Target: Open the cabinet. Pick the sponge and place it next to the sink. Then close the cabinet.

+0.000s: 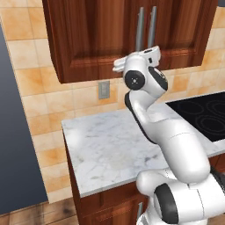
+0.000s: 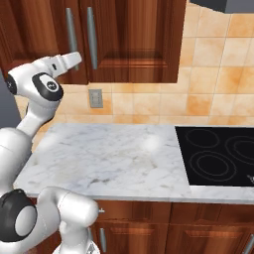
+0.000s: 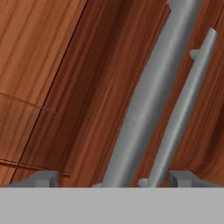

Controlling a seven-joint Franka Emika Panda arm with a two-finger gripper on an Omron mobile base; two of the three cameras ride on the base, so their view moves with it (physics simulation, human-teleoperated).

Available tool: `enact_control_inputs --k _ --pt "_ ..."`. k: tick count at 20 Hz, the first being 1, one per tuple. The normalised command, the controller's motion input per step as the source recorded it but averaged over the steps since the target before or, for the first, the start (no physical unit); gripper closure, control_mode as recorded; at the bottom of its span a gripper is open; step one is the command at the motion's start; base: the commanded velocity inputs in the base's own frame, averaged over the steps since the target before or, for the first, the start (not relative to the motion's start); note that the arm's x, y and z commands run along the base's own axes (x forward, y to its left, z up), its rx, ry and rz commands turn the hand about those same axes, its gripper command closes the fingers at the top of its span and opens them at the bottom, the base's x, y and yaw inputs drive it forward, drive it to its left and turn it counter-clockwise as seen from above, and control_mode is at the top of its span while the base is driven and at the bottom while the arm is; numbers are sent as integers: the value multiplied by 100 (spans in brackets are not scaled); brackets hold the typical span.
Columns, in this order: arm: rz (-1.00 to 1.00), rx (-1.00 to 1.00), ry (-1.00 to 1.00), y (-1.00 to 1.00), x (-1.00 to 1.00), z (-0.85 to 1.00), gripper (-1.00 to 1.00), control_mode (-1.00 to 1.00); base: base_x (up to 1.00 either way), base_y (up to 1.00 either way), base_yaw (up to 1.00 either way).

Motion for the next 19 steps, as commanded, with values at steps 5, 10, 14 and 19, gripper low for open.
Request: enact_control_inputs --k 5,10,14,19 --pt "-6 -7 0 -1 61 0 -100 -100 0 0 0" --pt "-3 -6 0 0 79 0 -100 -100 0 0 0" --pt "-1 -1 0 -6 24 0 -100 -100 0 0 0" --pt "0 0 0 -29 -20 6 -100 -100 0 0 0"
